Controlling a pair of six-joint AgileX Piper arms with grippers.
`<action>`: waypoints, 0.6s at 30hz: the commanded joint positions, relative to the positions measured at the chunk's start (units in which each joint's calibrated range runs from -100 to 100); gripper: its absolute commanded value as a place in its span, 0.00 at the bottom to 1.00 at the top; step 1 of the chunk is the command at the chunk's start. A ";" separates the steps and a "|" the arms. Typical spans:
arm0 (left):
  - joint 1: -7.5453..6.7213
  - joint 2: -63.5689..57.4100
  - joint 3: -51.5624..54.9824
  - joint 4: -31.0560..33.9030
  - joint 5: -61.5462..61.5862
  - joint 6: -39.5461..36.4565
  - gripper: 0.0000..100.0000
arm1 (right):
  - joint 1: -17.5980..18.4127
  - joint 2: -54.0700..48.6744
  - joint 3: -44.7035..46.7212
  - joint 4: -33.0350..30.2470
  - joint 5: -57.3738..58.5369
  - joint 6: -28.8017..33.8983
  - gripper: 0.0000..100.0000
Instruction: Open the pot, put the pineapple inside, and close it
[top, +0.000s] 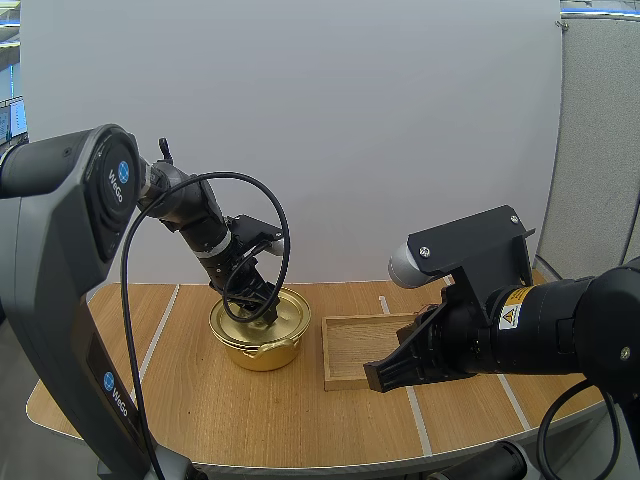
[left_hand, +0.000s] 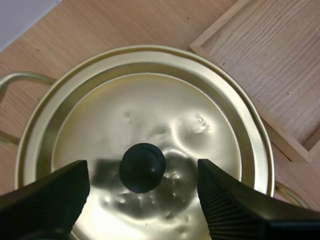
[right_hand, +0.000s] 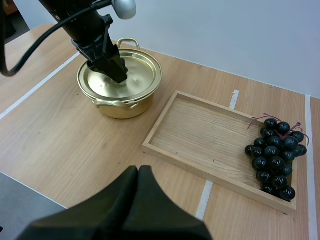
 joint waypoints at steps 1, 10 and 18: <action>0.04 -3.74 -1.62 0.05 2.21 -0.44 1.00 | -0.25 -0.42 0.05 0.26 0.14 -0.41 0.00; 0.04 -19.75 -8.94 0.05 10.77 -2.25 1.00 | -0.25 -0.42 0.05 0.26 -0.02 -0.44 0.00; 0.04 -35.83 -11.94 0.05 16.99 -3.51 1.00 | -0.25 -0.42 0.05 0.26 -0.39 -0.44 0.00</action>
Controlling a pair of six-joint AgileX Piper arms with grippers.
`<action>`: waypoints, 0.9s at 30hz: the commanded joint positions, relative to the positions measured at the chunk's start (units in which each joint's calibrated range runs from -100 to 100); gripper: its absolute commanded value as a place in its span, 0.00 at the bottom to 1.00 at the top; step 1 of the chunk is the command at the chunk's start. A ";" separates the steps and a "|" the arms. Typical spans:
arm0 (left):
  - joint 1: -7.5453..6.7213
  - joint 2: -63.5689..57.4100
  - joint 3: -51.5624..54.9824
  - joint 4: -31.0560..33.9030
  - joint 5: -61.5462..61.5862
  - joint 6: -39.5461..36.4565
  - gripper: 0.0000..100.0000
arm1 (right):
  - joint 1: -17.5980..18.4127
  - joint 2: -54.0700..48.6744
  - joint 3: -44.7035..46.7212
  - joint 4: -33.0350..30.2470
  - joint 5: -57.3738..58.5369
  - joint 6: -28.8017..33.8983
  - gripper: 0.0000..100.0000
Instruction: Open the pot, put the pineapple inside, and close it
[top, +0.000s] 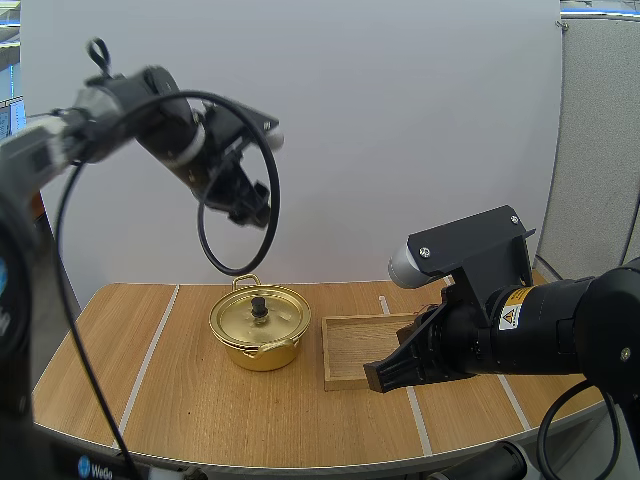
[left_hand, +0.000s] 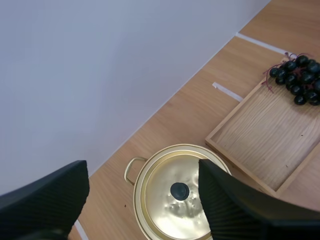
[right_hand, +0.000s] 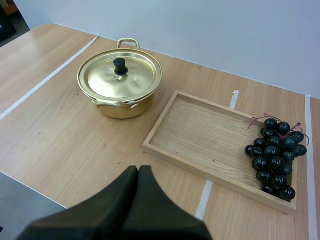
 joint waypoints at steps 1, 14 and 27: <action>-0.03 -5.89 -0.52 -0.05 3.14 -0.92 1.00 | -0.25 -0.32 0.05 0.26 -0.39 -0.44 0.00; -0.03 -21.45 -0.52 -0.05 12.76 -4.84 1.00 | -0.25 -0.32 0.05 0.26 -0.55 -0.44 0.00; -0.03 -33.34 14.55 -0.05 12.76 -7.22 1.00 | -0.25 -0.32 0.05 0.26 -0.55 -0.44 0.00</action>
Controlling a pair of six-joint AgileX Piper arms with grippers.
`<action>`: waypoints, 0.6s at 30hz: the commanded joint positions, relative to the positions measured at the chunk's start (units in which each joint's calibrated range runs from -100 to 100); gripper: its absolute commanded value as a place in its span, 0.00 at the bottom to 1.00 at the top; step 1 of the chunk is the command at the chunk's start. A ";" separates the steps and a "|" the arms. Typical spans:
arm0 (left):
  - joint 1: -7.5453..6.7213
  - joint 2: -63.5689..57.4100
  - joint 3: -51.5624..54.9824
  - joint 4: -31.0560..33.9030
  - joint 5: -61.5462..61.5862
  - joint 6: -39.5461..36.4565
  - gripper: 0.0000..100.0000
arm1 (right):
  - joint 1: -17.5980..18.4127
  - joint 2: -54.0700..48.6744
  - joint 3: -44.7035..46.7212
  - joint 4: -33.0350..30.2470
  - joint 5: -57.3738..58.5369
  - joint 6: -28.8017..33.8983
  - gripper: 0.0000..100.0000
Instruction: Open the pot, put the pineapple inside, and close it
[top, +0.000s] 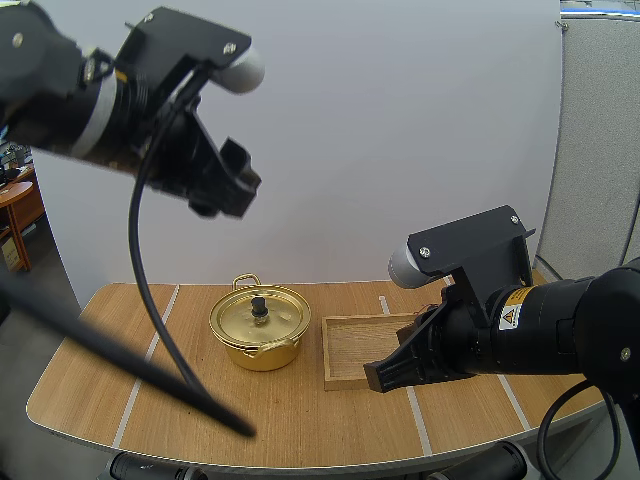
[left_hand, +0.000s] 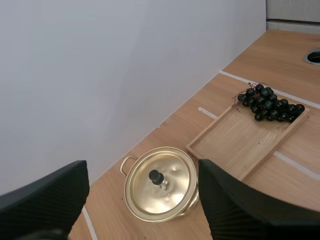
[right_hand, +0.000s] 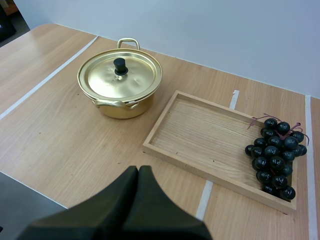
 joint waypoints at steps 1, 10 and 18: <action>-0.03 -5.50 9.65 -0.03 0.58 -1.63 1.00 | -0.25 -0.32 0.05 0.26 -0.55 -0.44 0.00; -0.03 -12.48 20.40 0.07 0.58 -2.95 1.00 | -0.25 -0.32 0.05 0.26 -1.07 -0.44 0.00; -0.03 -19.56 25.72 1.37 0.58 -4.06 0.04 | -0.25 -0.80 0.05 0.26 -1.79 -0.44 0.00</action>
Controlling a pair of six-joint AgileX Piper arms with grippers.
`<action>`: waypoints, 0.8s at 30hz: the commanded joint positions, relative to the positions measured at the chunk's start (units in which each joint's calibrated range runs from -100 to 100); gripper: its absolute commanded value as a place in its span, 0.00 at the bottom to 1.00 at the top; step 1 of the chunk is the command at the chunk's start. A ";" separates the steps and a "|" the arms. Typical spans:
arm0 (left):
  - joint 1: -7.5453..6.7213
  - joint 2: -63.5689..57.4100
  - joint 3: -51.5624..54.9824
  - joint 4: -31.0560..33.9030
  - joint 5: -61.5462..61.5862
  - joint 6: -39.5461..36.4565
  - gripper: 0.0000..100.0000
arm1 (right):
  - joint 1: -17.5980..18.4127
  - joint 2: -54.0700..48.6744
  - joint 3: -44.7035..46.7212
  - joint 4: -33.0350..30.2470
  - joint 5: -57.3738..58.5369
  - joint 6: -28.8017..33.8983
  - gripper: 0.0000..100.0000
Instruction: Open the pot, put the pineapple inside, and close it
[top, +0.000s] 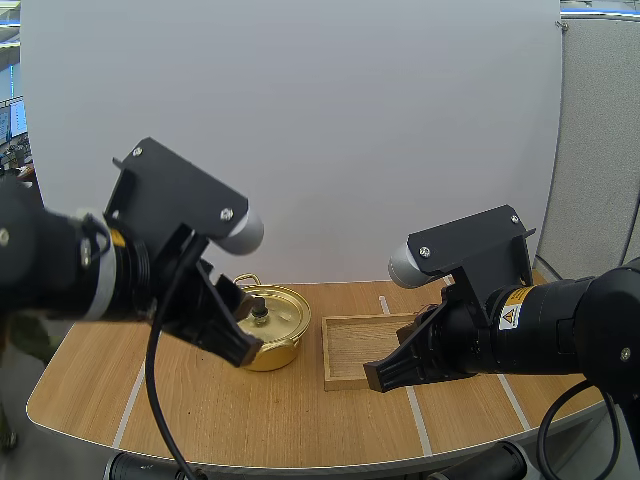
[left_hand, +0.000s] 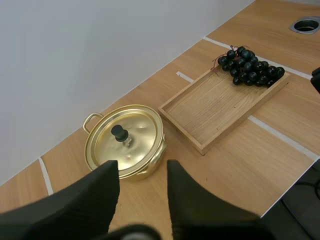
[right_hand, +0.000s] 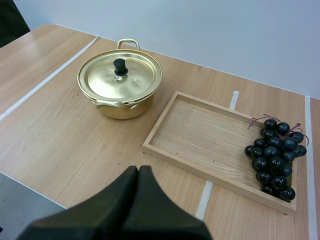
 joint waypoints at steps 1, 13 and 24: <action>-0.03 -5.34 3.55 1.81 0.00 -1.18 0.00 | -0.25 -1.29 0.05 0.14 -2.16 -0.44 0.00; -0.03 -14.70 11.11 10.57 -20.04 -15.24 0.00 | -1.80 -6.39 0.05 -0.09 -8.59 -0.44 0.00; -0.03 -15.41 12.67 42.27 -36.51 -55.31 0.00 | -3.85 -11.24 0.05 -1.00 -19.94 -0.44 0.00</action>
